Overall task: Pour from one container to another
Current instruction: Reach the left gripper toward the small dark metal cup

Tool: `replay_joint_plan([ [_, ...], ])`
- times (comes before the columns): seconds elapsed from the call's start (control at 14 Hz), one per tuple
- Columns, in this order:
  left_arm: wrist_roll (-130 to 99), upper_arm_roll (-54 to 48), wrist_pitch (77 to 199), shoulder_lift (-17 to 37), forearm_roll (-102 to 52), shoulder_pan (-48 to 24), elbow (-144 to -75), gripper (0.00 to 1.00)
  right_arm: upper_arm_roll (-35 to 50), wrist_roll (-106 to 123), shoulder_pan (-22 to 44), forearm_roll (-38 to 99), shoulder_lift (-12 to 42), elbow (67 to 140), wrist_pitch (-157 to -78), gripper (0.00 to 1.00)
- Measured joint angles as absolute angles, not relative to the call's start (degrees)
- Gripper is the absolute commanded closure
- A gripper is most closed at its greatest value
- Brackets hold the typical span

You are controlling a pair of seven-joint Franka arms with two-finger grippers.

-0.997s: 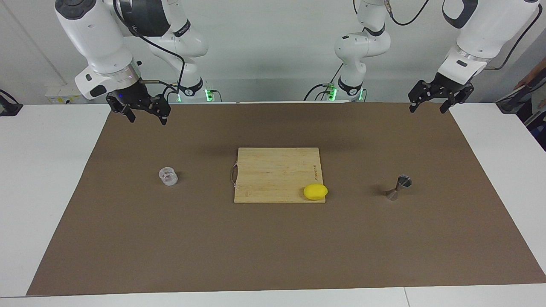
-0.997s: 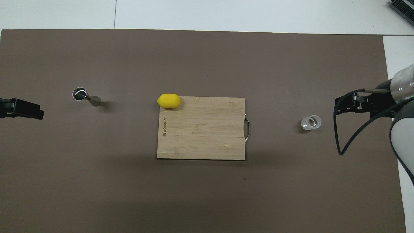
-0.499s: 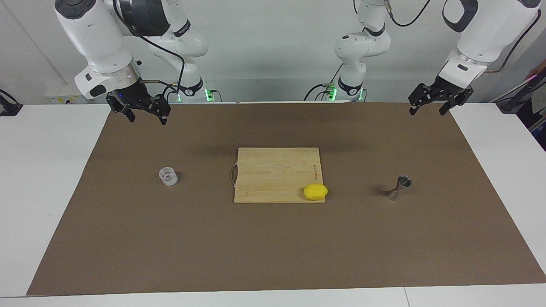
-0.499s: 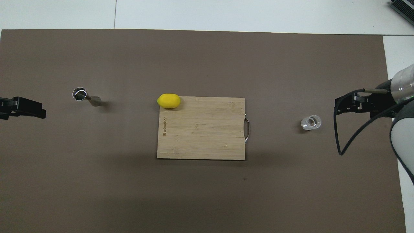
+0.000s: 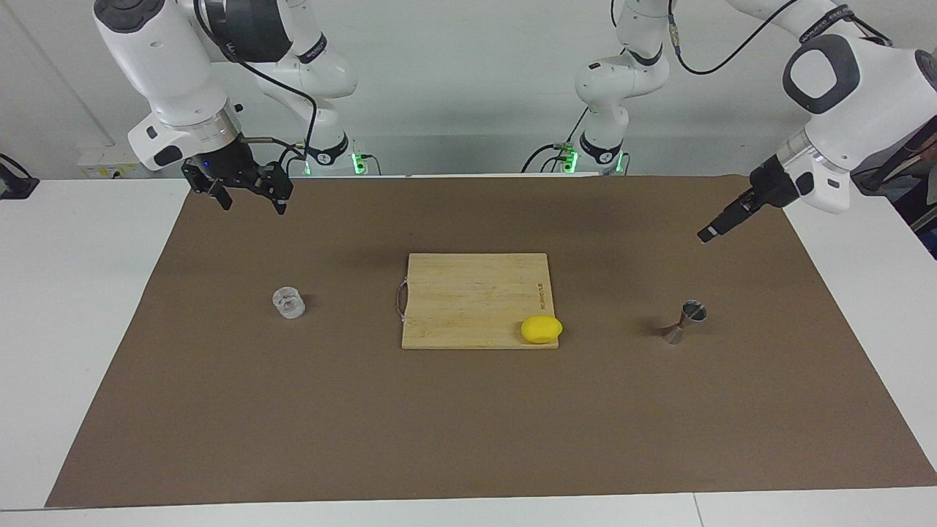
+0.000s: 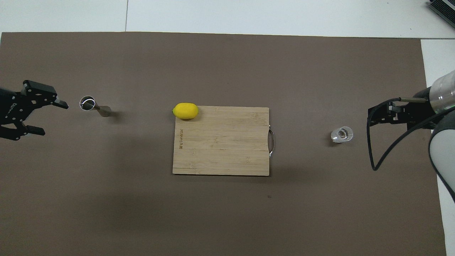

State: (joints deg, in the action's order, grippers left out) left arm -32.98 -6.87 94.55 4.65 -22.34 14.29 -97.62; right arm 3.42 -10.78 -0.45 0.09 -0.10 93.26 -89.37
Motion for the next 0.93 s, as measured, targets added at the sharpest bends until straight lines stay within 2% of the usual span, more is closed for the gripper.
replay_joint_plan([
  [0.36, -51.4, -6.83, 108.15, 4.05, -37.85, 18.75, -108.46, 0.0, 3.42, -10.78, -0.45, 0.09, -0.1, 93.26, -89.37, 0.0],
  [0.71, -59.58, -6.84, 123.18, -0.92, -56.4, 21.64, -123.31, 0.0, 3.42, -10.78, -0.45, 0.09, -0.1, 93.26, -89.37, 0.0],
  [0.93, -62.15, -7.04, 126.62, -2.3, -65.4, 21.64, -128.29, 0.0, 3.42, -10.78, -0.45, 0.09, -0.1, 93.26, -89.37, 0.0],
])
